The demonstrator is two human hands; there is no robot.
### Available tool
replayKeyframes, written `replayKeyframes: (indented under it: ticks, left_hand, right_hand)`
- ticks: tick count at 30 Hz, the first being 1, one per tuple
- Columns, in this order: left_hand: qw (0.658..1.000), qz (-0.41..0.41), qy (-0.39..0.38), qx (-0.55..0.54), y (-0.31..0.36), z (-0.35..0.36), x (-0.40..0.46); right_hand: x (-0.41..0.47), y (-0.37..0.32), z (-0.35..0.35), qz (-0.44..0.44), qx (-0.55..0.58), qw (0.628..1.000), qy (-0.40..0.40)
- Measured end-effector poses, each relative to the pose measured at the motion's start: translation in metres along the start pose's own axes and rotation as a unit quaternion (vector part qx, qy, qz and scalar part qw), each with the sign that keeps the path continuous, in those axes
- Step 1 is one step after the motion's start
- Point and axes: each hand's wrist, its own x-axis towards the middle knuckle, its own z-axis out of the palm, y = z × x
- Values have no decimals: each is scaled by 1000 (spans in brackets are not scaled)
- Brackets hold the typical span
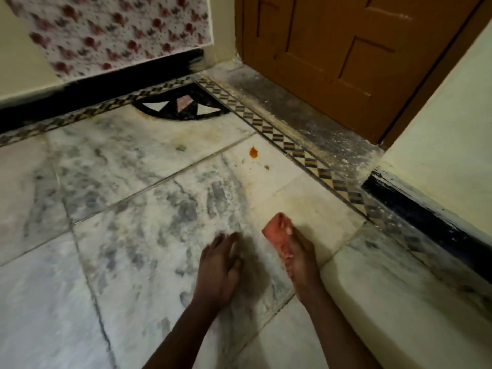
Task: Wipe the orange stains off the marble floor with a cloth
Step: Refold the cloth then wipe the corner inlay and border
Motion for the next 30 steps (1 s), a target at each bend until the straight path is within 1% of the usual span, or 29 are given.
replayKeyframes:
  ticks: [2,3,4,5,8,10,11,12,14,16,17,19,22,23,25,28,30]
  left_hand:
    - [994,-18,31,-104,24,-4,2]
    - [988,-21,41,-149,38,-5,3]
    - [979,-31,45,-195,49,-6,6]
    - [967,-47,42,-248,57,-8,8]
    - [909,-133,6,-396,79,-19,11]
    - [882,-160,-10,-443,84,-21,14]
    - [878,-160,-6,-452,86,-20,16]
    - [883,-150,10,-446,85,-18,18]
    - [909,-118,56,-397,85,-13,21]
    - [918,-115,95,-368,88,-9,23]
    - [914,-128,102,-372,93,-7,23]
    - [895,-163,104,-403,100,-2,26]
    - [870,-201,118,-435,101,7,37]
    - [862,-205,130,-446,98,10,39]
    - [864,-208,158,-430,96,11,48]
    - [905,-184,230,-308,99,7,50]
    - [924,-137,274,-231,99,7,45]
  right_hand:
    - [-7,-11,4,44,112,992,26]
    - [-8,-17,3,70,160,984,23]
    - [-9,-24,4,84,181,980,17]
    - [-10,-29,4,91,191,977,8]
    - [-8,-38,0,45,155,987,20]
    - [-10,-47,-3,12,126,992,30]
    - [-13,-52,-3,8,126,992,21]
    - [-16,-56,-4,5,132,991,3]
    - [-22,-59,-5,-10,126,992,-25]
    - [-27,-57,-4,-53,77,995,-26]
    - [-29,-55,-3,-80,41,996,-26]
    - [-35,-48,0,-123,-18,992,-36]
    - [-44,-40,8,-132,-58,986,-83]
    - [-47,-39,8,-123,-50,987,-90]
    - [-48,-43,6,-105,-1,991,-86]
    - [-46,-51,-1,-63,72,993,-70]
    - [-44,-56,-4,-42,92,992,-73]
